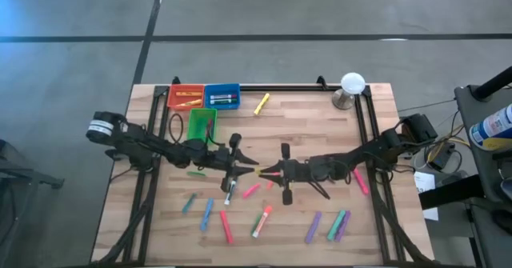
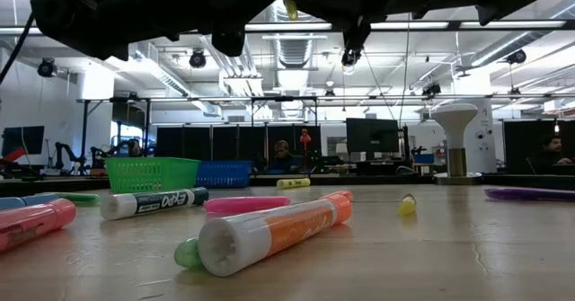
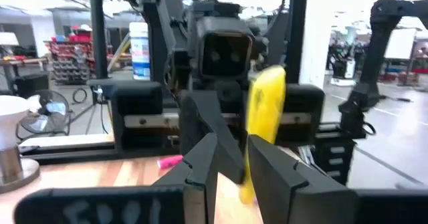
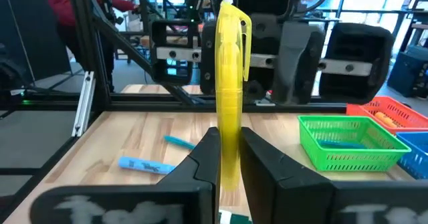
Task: Pick & Place Markers
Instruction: Put the yellow pen into the green bin
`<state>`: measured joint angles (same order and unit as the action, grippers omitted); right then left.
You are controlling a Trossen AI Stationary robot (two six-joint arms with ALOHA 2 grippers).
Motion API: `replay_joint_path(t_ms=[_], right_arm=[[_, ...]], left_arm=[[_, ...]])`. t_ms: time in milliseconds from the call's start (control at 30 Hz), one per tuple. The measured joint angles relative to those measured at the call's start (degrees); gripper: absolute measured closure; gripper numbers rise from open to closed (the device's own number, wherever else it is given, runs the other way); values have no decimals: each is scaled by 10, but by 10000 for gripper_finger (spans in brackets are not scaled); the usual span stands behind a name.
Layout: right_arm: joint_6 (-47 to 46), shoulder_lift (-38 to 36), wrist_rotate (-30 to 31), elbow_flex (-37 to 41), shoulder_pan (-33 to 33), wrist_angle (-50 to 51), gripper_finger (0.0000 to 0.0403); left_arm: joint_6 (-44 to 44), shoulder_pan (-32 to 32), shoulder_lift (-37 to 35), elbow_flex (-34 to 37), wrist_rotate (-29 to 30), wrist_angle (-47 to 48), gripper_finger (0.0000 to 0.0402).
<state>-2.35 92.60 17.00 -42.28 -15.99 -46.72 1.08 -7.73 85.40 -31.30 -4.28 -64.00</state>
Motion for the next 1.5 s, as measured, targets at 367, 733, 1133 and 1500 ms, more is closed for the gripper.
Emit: replay_joint_path(t_ms=[367,733,1133,1500], right_arm=[[2,-6,9,0,1,-7,365],[2,-6,5,1,1,-4,365],[11,-6,3,-3,2,0,365],[25,-6,13,-1,2,9,312]], left_arm=[[11,-2,-12,9,-19,-5,321],[28,-3,-12,-13,19,-5,321],[15,-4,-12,-49,4,53,323],[9,-4,-77,-66,88,197,357]])
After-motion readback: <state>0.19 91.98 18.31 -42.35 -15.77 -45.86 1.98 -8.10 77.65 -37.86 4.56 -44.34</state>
